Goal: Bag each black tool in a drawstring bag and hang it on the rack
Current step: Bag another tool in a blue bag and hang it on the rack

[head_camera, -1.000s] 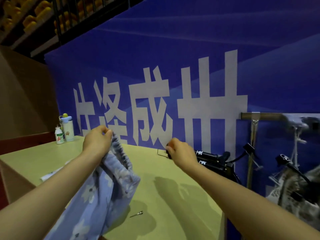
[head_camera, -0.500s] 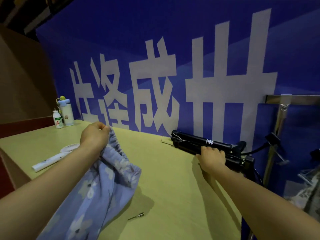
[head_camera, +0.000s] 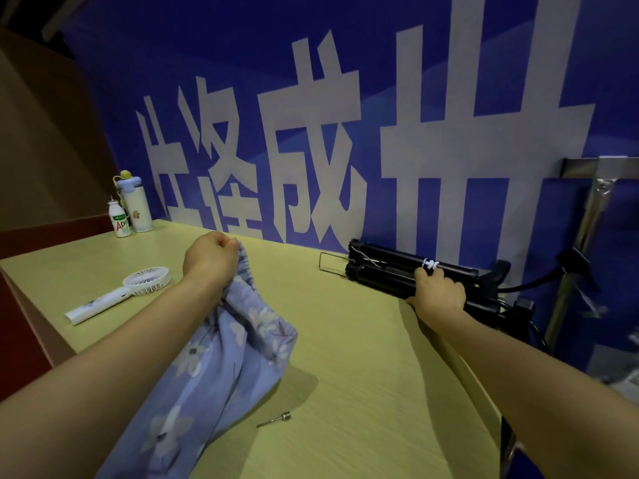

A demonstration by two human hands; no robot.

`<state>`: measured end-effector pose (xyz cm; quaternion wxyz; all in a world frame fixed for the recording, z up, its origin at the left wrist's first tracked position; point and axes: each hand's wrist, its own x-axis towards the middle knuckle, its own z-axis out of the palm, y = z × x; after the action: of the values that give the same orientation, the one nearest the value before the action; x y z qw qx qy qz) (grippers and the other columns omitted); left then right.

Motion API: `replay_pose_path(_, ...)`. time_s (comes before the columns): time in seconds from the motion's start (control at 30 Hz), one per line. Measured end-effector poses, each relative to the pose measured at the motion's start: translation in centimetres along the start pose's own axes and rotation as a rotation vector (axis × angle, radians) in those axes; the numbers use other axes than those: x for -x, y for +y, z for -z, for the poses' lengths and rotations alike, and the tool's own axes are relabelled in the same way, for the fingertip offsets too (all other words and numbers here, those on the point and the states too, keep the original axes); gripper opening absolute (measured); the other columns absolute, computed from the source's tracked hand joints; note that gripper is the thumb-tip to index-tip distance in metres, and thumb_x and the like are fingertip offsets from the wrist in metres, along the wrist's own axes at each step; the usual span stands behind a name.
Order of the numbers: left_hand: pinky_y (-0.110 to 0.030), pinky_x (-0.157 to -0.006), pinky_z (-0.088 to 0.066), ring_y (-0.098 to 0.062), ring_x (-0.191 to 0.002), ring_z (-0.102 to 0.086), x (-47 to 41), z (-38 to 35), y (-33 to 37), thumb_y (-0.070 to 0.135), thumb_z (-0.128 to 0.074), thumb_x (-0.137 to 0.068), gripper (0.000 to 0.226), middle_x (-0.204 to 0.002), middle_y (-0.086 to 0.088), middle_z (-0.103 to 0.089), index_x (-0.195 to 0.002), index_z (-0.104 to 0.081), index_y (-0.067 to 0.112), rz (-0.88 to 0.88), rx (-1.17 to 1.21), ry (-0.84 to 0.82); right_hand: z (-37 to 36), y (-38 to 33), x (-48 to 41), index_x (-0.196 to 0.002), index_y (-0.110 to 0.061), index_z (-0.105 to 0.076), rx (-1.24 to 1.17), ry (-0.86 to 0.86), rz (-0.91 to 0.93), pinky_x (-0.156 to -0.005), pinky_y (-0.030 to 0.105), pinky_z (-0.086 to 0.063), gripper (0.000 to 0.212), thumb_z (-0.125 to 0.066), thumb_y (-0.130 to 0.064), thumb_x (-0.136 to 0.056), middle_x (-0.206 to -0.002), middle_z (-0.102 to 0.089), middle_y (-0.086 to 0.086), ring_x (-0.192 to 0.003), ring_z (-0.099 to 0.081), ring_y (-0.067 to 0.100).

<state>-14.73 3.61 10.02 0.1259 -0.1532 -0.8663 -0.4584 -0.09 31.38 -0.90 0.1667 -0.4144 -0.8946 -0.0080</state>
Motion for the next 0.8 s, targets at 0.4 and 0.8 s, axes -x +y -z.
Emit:
replay_pose_path(0.4, -0.036, -0.082, -0.042, -0.033, -0.09, -0.052, 1.0, 2.6, 0.0, 0.02, -0.044, -0.097, 0.022, -0.106, -0.024, -0.063, -0.089, -0.058, 0.005, 0.053, 0.027, 0.021, 4.7, -1.8, 2.8, -0.131, -0.021, -0.04, -0.019, 0.395, 0.288, -0.092, 0.037, -0.04, 0.044, -0.054, -0.035, -0.093, -0.114, -0.059, 0.01, -0.103, -0.053, 0.026)
replay_pose_path(0.8, -0.044, -0.093, -0.046, -0.04, -0.106, -0.056, 3.0, 10.0, -0.5, 0.018, -0.045, -0.095, 0.024, -0.113, -0.022, -0.063, -0.105, -0.061, 0.004, 0.129, 0.11, 0.14, 12.9, -5.6, 8.6, -0.119, -0.014, -0.06, -0.104, 0.707, 0.69, -0.073, 0.04, -0.05, 0.053, -0.08, -0.026, -0.071, -0.096, -0.064, 0.016, -0.085, -0.06, 0.033)
